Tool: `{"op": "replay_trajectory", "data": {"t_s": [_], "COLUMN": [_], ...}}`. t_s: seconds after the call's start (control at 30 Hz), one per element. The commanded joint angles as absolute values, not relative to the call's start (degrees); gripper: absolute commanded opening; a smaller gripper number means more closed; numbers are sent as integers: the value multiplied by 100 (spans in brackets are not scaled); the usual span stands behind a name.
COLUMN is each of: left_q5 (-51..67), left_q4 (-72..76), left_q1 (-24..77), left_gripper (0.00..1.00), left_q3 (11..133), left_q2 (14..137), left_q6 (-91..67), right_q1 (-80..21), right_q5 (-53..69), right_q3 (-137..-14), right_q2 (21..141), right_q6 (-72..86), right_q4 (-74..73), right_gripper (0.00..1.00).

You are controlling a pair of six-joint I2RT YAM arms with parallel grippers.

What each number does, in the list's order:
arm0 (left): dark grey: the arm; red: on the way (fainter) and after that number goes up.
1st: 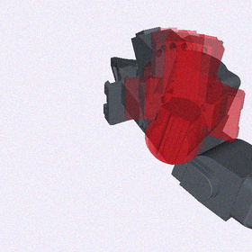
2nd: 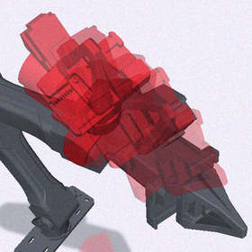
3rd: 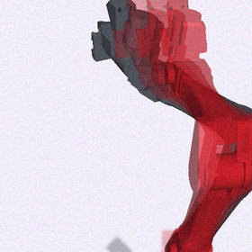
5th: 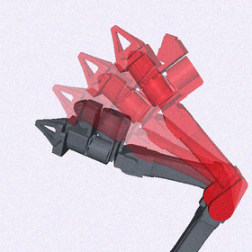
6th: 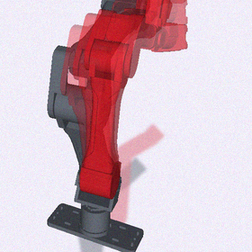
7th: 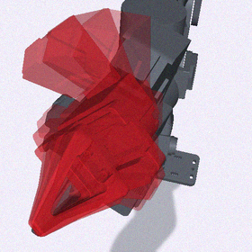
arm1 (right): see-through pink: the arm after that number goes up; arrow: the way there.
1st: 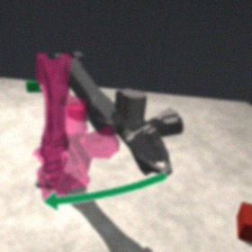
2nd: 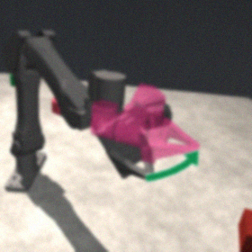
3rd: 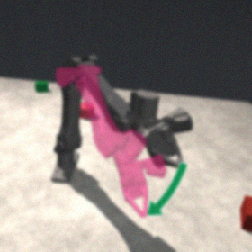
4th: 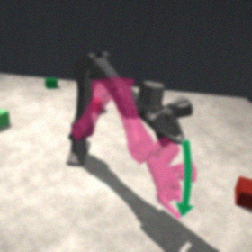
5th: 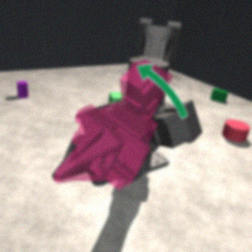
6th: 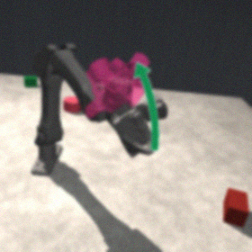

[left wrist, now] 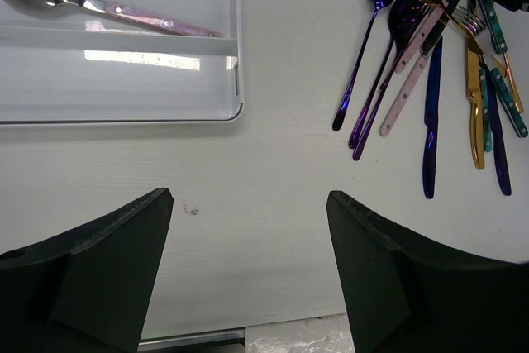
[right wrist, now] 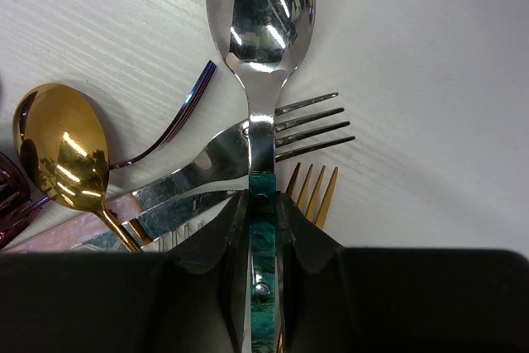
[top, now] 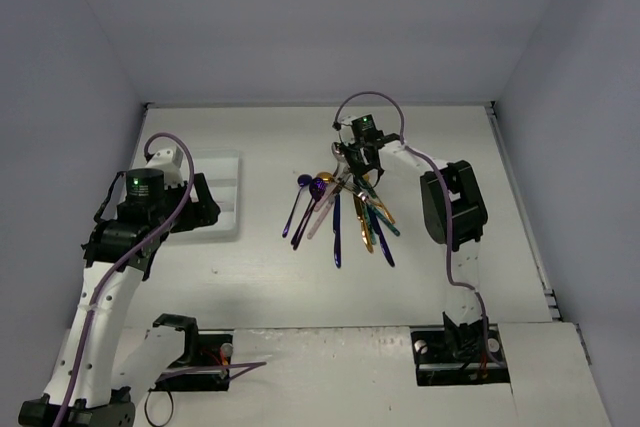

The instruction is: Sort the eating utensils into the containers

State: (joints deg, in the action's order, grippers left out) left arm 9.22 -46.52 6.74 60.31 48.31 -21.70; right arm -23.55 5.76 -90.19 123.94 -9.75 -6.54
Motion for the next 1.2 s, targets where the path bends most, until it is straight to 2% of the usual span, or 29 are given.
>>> {"op": "replay_trajectory", "data": {"t_s": [0.0, 0.23, 0.5, 0.77, 1.03, 1.17], "left_q5": [1064, 1506, 2048, 1322, 890, 700], "left_q4": [-4476, -4202, -2930, -1275, -395, -106], "left_q1": [703, 706, 1053, 2183, 2727, 2949], "left_gripper": [73, 73, 73, 73, 72, 66], "left_q3": [6305, 6404, 6451, 6488, 6599, 6503], "left_q2": [4870, 4948, 5203, 5856, 6481, 6647], "left_q6": [-2313, -2747, -3769, -4410, -4656, -4802], "right_q1": [-2317, -2369, -2855, -3913, -4502, -4598], "right_q5": [505, 737, 887, 969, 976, 1028], "right_q3": [-9199, -8995, -8544, -8123, -7800, -7706], "right_q2": [11499, 10760, 9670, 8641, 8084, 7926], "right_q6": [-1048, -721, -212, 565, 1092, 1294], "right_q4": [-577, -580, -580, -544, -411, -280], "right_gripper": [0, 0, 0, 0, 0, 0]}}
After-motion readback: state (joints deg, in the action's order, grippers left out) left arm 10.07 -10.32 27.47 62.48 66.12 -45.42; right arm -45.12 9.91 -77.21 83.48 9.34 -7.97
